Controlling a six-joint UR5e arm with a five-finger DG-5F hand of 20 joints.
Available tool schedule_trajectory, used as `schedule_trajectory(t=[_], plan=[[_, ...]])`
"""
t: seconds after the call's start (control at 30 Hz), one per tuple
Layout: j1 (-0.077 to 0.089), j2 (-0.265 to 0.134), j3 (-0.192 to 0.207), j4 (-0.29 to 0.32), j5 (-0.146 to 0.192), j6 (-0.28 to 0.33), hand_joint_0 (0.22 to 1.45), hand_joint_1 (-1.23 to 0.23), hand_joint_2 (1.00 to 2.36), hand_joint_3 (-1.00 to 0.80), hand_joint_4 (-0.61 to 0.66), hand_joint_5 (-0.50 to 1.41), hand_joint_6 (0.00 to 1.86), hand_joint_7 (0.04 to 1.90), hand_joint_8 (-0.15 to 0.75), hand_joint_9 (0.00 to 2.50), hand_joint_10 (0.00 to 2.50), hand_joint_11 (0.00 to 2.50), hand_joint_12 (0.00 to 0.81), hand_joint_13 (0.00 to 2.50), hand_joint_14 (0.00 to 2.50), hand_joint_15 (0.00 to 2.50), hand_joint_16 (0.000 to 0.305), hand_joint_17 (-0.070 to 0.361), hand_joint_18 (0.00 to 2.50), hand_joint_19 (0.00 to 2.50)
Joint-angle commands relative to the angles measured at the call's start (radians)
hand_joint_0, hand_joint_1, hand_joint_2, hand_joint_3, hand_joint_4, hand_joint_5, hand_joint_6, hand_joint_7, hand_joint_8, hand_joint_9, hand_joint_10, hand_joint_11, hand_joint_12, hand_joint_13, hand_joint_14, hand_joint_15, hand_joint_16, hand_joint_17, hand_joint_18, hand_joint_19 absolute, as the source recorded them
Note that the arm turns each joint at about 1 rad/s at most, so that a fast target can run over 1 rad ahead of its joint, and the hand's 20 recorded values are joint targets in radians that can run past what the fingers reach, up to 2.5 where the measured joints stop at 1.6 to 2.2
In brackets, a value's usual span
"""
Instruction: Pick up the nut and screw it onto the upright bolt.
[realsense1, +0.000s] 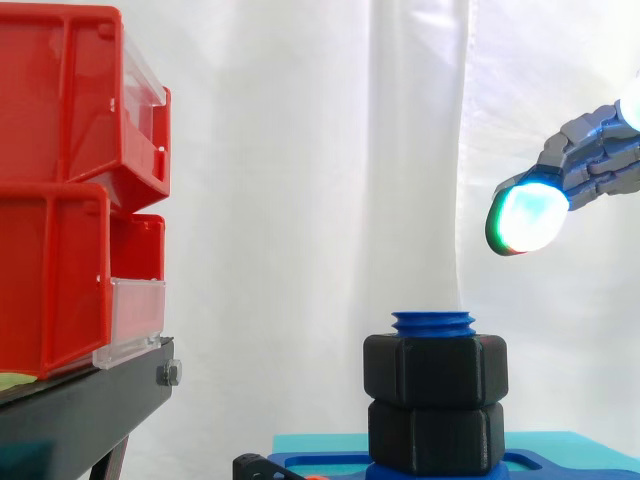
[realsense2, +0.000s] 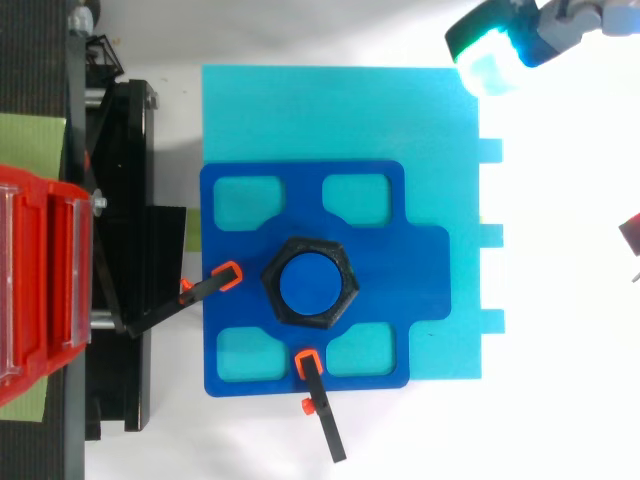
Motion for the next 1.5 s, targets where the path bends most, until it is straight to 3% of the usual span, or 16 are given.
schedule_trajectory(t=[0.0, 0.3, 0.53, 1.47], plan=[[0.001, 0.000, 0.000, 0.000, 0.000, 0.000, 0.46, -0.23, 1.00, -0.50, 0.11, -0.25, 0.50, 0.63, 0.211, 0.02, 0.00, 0.00, 0.394, 0.00, 0.00, 0.00, 0.055, 0.123, 0.00, 0.00], [-0.001, 0.000, 0.000, 0.000, 0.000, 0.000, 0.46, -0.24, 1.00, -0.50, 0.11, -0.25, 0.50, 0.63, 0.215, 0.03, 0.00, 0.00, 0.393, 0.00, 0.00, 0.00, 0.054, 0.122, 0.00, 0.00], [-0.001, 0.000, 0.000, 0.000, 0.000, 0.000, 0.47, -0.28, 1.00, -0.50, 0.22, -0.23, 0.50, 0.57, 0.232, 0.15, 0.00, 0.00, 0.398, 0.00, 0.00, 0.00, 0.053, 0.119, 0.00, 0.00], [-0.001, 0.000, 0.000, 0.000, 0.002, 0.000, 0.48, -0.34, 1.00, -0.50, 0.24, -0.22, 0.50, 0.52, 0.246, 0.23, 0.00, 0.00, 0.394, 0.03, 0.00, 0.00, 0.052, 0.116, 0.00, 0.00]])
